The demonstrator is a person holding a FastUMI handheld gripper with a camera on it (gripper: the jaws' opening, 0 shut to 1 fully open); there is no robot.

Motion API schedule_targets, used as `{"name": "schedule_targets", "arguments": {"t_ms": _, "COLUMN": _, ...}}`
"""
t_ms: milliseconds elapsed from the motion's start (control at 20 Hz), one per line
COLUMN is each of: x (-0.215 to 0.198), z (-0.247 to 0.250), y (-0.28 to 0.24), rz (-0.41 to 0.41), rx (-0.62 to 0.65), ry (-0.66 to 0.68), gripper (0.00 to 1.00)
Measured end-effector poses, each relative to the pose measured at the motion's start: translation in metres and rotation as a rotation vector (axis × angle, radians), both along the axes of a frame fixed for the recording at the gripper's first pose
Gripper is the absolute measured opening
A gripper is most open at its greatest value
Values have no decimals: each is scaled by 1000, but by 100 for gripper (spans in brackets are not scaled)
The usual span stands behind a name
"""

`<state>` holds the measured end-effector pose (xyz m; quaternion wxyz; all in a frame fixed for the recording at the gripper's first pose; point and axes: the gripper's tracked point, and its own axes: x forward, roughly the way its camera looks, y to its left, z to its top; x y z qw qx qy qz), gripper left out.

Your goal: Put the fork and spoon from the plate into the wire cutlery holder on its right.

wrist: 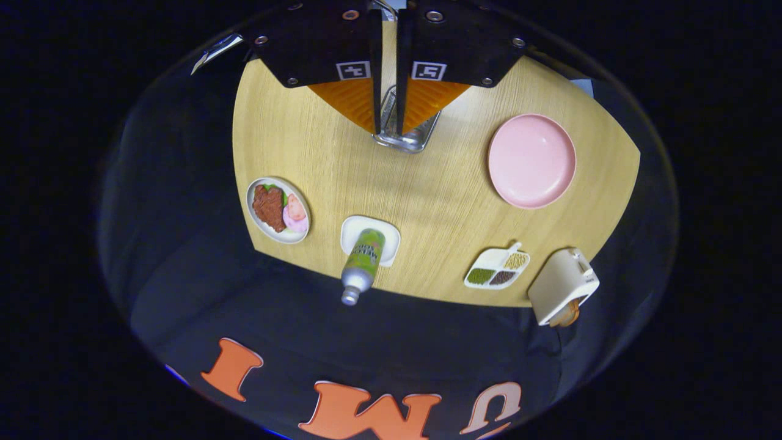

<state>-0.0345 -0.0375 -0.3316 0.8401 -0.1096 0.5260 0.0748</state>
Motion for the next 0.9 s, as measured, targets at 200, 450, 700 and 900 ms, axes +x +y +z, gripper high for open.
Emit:
{"name": "schedule_targets", "arguments": {"t_ms": 200, "x": 28, "z": 52, "y": 16, "rz": -16, "rx": 85, "ry": -194, "gripper": 12}}
{"name": "schedule_targets", "arguments": {"t_ms": 450, "x": 57, "z": 141, "y": 31, "rz": -26, "rx": 188, "ry": -442, "gripper": 24}}
{"name": "schedule_targets", "arguments": {"t_ms": 700, "x": 70, "z": 184, "y": 38, "rz": -27, "rx": 186, "ry": -621, "gripper": 73}}
{"name": "schedule_targets", "arguments": {"t_ms": 900, "x": 67, "z": 223, "y": 35, "rz": -68, "rx": 230, "ry": -769, "gripper": 91}}
